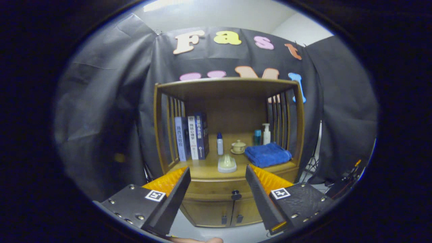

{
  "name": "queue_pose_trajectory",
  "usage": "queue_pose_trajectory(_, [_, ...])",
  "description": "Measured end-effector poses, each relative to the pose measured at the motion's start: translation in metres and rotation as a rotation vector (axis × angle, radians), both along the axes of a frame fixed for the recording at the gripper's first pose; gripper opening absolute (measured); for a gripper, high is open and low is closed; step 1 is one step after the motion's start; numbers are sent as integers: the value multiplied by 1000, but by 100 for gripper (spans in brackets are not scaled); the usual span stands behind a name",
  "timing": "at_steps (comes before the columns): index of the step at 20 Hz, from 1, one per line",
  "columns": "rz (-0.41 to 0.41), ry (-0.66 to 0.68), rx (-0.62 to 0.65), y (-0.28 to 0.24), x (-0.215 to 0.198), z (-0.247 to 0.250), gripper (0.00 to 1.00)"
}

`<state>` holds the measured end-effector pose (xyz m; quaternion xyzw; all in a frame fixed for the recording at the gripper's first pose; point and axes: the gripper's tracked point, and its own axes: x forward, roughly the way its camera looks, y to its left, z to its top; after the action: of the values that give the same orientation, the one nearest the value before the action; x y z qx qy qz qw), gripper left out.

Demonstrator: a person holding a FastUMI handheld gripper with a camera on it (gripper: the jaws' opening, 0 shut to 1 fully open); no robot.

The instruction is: Pull open the drawer, take out the items inside it, and place them on the countertop above the cabinet.

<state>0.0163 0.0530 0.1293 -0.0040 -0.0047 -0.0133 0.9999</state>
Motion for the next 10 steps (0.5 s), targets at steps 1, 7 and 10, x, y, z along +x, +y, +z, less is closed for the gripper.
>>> queue_pose_trajectory(1, [8,-17,-2,5,-7,10,98])
queue_pose_trajectory(7, [-7,-92,-34,5,-35,43,98])
queue_pose_trajectory(10, [-24,-77,-41,-2,-40,38,98])
